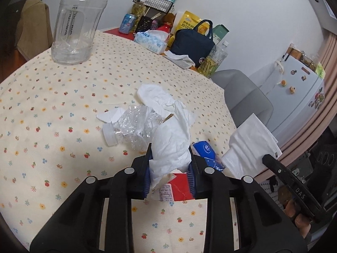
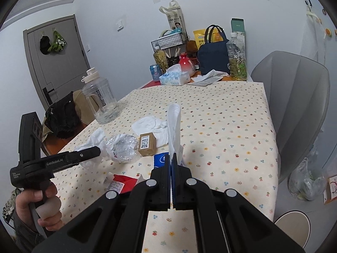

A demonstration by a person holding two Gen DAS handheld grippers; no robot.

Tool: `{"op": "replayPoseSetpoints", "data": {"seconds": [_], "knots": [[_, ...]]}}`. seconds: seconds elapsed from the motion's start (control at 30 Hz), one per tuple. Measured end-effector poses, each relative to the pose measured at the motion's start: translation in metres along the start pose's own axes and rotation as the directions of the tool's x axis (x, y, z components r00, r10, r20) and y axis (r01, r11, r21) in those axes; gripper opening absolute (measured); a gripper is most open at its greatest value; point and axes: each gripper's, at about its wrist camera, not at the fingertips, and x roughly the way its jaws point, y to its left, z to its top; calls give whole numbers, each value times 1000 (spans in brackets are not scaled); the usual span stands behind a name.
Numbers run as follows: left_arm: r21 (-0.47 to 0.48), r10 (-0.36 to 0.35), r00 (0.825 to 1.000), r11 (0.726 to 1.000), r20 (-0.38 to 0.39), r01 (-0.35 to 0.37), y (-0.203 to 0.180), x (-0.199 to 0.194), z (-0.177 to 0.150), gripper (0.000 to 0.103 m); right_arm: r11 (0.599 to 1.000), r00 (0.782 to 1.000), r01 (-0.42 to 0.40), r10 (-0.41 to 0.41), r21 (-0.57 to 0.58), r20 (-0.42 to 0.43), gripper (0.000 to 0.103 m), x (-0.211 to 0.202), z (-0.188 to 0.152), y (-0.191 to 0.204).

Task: Collect trash
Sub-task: 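Carry the tissue and paper sheet with both tools over the white bin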

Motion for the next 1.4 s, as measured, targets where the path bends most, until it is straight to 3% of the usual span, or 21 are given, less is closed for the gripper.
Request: {"op": "replayPoseSetpoints", "data": {"seconds": [0.63, 1.13, 1.4], "knots": [[189, -74, 995, 978, -68, 86, -112, 44, -11, 26, 986, 989, 111, -121, 124, 80, 2, -55, -11, -79], [348, -94, 973, 923, -209, 164, -227, 108, -53, 26, 936, 970, 200, -230, 288, 74, 2, -92, -51, -180], [419, -84, 952, 884, -295, 208, -279, 145, -82, 26, 886, 960, 240, -277, 397, 38, 2, -102, -87, -243]]}}
